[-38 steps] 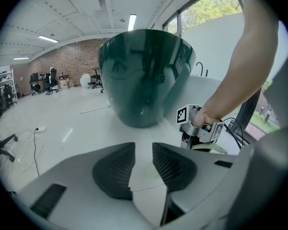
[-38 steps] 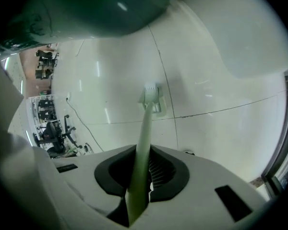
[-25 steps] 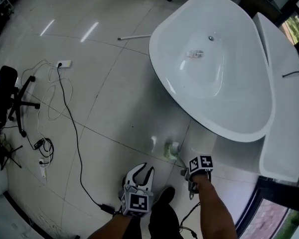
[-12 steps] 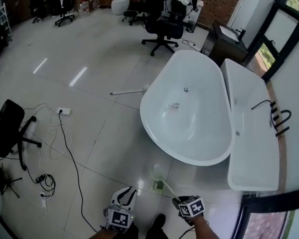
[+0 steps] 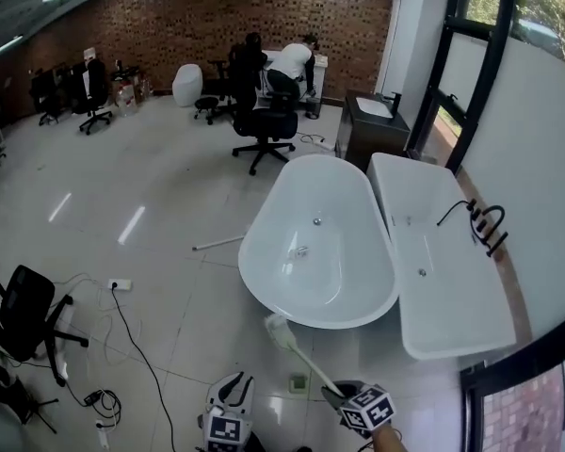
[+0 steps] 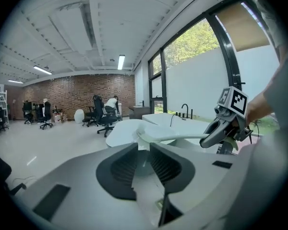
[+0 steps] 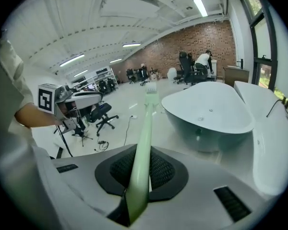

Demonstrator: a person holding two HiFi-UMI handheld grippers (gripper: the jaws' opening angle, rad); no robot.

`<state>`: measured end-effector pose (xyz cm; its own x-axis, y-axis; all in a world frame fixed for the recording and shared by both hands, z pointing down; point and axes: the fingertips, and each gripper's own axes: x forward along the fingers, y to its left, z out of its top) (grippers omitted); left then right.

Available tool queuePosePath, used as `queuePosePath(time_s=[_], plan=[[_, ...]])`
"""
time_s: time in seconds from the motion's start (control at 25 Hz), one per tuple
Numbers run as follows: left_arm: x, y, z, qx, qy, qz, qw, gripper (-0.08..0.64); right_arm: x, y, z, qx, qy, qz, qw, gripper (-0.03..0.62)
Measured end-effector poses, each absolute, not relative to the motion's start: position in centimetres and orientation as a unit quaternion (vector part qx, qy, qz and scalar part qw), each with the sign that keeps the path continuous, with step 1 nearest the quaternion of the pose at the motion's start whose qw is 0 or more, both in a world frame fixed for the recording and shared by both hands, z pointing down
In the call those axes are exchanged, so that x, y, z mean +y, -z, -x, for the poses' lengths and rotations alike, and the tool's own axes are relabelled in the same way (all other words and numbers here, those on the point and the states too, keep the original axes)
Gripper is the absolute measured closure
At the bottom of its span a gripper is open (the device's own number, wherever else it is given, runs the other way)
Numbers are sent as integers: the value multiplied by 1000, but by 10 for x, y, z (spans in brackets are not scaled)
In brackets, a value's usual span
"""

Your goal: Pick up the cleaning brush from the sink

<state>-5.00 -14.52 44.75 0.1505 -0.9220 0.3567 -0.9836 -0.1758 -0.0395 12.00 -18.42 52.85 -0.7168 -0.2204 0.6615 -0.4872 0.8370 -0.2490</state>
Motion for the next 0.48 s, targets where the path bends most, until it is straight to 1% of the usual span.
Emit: queuePosePath(time_s=[0.24,0.48], plan=[[-101,-386,-13,-655,-138,-739,77,477,-148,-459,-185,-926,-169,-195,275,572],[-66,-330,-53,-636,-106,-763,42,486,-109,-372,-214,-947,-112,-209,217,572]])
